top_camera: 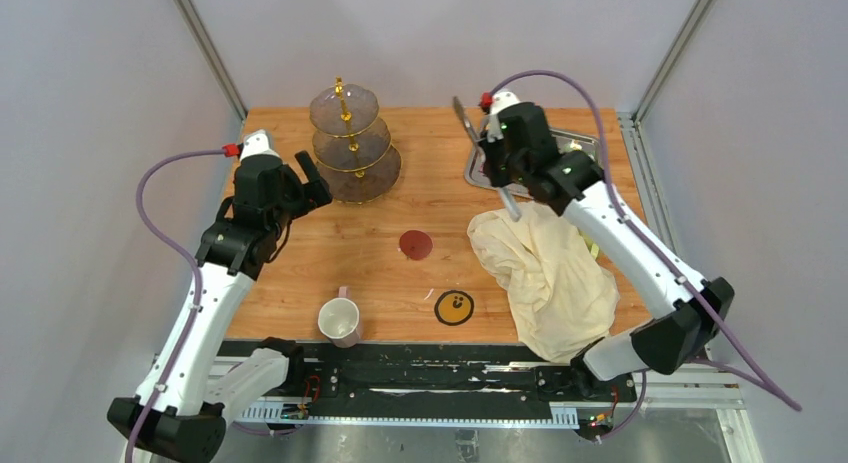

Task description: Serve the afternoon tea

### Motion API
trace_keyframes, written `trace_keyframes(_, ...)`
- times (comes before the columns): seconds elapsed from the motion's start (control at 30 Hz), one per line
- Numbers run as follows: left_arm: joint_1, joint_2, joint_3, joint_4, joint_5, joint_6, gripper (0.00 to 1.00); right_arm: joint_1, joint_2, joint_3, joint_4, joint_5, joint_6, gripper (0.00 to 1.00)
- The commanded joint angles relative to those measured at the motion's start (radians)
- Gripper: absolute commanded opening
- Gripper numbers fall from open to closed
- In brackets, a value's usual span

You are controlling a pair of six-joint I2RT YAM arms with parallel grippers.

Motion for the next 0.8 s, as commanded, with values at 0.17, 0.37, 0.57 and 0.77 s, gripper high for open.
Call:
trace_keyframes(0.17, 0.007, 0.128, 0.047, 0.076, 0.131, 0.087, 1.00, -0.328, -0.004, 0.045, -0.306, -0.150, 0.009, 0.00)
trace_keyframes(0.37, 0.008, 0.218, 0.108, 0.088, 0.172, 0.139, 1.00, -0.395, 0.086, 0.111, -0.382, -0.189, 0.021, 0.01)
trace_keyframes(0.57, 0.008, 0.254, 0.112, 0.112, 0.201, 0.162, 1.00, -0.410, 0.186, 0.158, -0.407, -0.221, 0.055, 0.08)
trace_keyframes(0.77, 0.007, 0.274, 0.101, 0.112, 0.190, 0.190, 1.00, -0.432, 0.249, 0.175, -0.406, -0.239, 0.097, 0.14)
